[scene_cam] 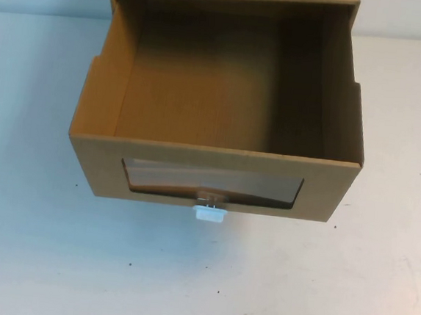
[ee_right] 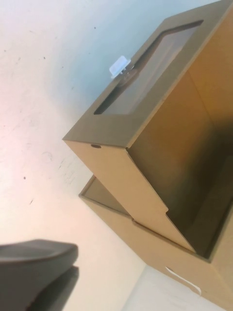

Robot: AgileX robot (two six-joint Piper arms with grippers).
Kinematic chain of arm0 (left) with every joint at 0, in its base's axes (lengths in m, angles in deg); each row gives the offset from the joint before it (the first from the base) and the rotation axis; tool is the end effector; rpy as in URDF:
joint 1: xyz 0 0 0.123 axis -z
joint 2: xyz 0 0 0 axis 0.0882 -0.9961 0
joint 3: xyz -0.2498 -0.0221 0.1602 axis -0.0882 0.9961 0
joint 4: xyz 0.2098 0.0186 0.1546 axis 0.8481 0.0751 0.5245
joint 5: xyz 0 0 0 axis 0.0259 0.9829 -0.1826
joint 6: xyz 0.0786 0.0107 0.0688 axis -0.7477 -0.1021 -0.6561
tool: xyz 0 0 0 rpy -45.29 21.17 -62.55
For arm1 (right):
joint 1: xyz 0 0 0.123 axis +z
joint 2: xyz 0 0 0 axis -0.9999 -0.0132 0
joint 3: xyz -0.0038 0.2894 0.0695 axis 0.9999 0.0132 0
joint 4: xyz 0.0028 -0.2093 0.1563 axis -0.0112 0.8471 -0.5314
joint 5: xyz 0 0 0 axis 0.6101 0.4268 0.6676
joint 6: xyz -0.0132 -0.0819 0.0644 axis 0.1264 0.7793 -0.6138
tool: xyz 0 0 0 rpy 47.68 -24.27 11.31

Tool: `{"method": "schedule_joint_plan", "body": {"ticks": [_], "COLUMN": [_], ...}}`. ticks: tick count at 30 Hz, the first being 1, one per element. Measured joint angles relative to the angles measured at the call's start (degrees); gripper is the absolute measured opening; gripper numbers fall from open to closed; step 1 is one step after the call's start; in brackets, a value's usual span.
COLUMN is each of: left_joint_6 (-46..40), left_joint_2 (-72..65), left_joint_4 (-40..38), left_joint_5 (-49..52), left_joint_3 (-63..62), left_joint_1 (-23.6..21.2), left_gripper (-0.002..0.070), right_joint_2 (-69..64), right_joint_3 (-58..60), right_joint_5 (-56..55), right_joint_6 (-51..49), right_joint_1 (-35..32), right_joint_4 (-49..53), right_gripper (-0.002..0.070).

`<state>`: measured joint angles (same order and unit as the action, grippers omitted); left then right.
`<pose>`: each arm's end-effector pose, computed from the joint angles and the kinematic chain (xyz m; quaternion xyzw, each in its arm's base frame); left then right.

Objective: Open the shoe box
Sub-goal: 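Pull the top drawer of the cardboard box fully open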

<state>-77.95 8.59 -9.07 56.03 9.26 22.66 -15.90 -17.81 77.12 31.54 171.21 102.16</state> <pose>0.0288 -0.0383 0.3725 0.3001 0.7222 -0.1168 0.6122 0.0754 0.0026 0.4037 -0.2984 0.7396 0.1323 0.5886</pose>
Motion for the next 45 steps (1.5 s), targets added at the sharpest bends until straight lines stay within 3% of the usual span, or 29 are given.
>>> {"method": "schedule_joint_plan", "body": {"ticks": [11, 22, 31, 45], "left_joint_6": [2.2, 10.1, 26.5, 28.4], "left_joint_2": [0.9, 14.9, 17.1, 17.2], "left_joint_4": [5.1, 9.3, 21.1, 24.7], "left_joint_5": [-9.5, -26.8, -26.3, -23.9], "left_joint_3": [2.9, 29.5, 43.4, 44.0], "left_joint_1": [0.0, -0.5, -0.5, -0.5], "left_gripper": [-0.0006, -0.0006, -0.0006, -0.0006], "right_joint_2": [0.0, 0.0, 0.0, 0.0], "right_joint_3": [0.0, 0.0, 0.0, 0.0], "right_joint_5": [0.1, 0.1, 0.1, 0.2], "right_joint_6": [0.0, 0.0, 0.0, 0.0], "right_joint_1": [0.0, 0.0, 0.1, 0.1], "right_joint_4": [0.0, -0.2, -0.2, -0.6], "right_gripper": [-0.0013, -0.0014, -0.0013, -0.0013]}}
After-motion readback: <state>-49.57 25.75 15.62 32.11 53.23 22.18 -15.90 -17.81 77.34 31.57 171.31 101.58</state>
